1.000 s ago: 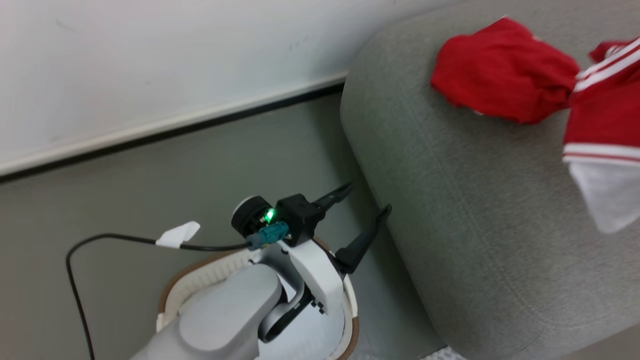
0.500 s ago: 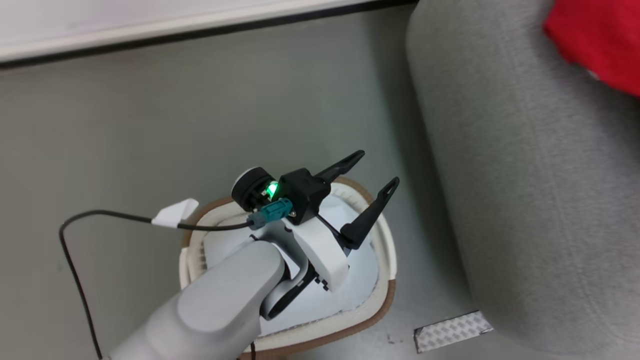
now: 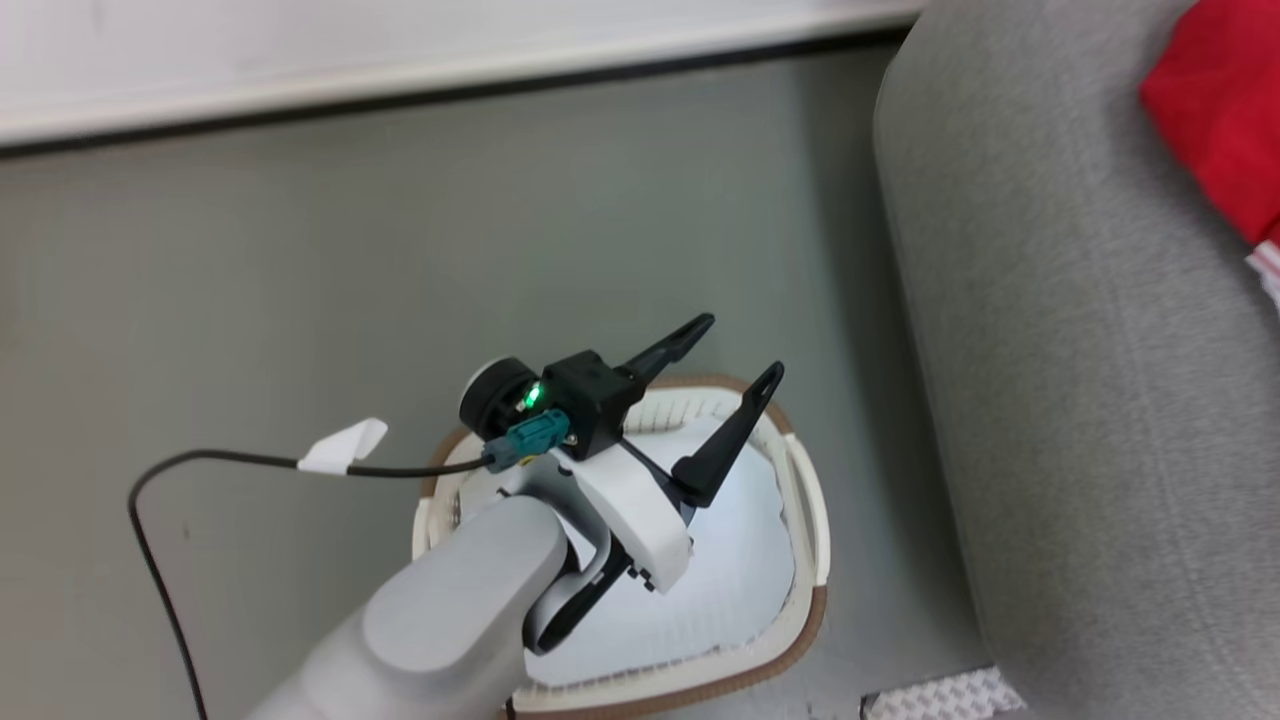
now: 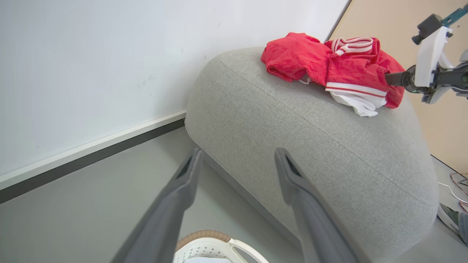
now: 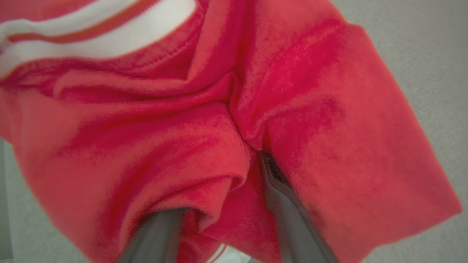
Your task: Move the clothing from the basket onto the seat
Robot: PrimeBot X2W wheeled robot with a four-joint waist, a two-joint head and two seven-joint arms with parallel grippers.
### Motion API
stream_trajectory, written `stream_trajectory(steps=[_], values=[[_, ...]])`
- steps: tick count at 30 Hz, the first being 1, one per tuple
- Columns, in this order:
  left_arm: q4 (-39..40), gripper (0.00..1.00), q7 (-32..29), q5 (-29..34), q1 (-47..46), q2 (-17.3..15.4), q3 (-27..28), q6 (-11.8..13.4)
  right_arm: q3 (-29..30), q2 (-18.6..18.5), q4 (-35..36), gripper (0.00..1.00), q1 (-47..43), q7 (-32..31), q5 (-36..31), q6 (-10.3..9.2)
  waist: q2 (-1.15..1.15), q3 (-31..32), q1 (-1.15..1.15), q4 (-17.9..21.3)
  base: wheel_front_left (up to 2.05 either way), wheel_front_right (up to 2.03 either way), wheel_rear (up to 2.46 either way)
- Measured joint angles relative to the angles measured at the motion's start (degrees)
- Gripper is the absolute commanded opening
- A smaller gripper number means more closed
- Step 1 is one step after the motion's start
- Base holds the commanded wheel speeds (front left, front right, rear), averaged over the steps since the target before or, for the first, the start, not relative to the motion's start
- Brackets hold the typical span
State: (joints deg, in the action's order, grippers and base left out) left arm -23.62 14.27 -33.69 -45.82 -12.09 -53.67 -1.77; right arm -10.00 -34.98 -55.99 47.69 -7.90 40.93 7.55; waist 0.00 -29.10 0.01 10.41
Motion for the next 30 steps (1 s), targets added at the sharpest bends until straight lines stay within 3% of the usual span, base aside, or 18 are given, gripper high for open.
stream_trajectory(steps=[10,21,30], values=[[-2.60,1.00,0.80,-2.22,6.26,0.70,3.25,-0.21,-11.59,-5.32,5.86,1.00,-4.50,-7.92,3.77,0.00,0.00,11.17,-0.01,2.00,0.00,0.00,0.00],[0.81,1.00,0.87,-2.61,15.92,-0.62,13.11,1.87,-18.19,-9.09,19.25,1.00,-7.22,-1.91,5.33,0.00,0.00,24.38,-0.03,3.96,0.00,0.00,0.00],[3.98,1.00,0.87,-1.98,20.82,-2.82,20.85,3.03,-18.06,-9.91,30.25,1.00,-11.80,3.00,6.81,0.00,0.00,29.93,-0.03,1.66,0.00,0.00,0.00]])
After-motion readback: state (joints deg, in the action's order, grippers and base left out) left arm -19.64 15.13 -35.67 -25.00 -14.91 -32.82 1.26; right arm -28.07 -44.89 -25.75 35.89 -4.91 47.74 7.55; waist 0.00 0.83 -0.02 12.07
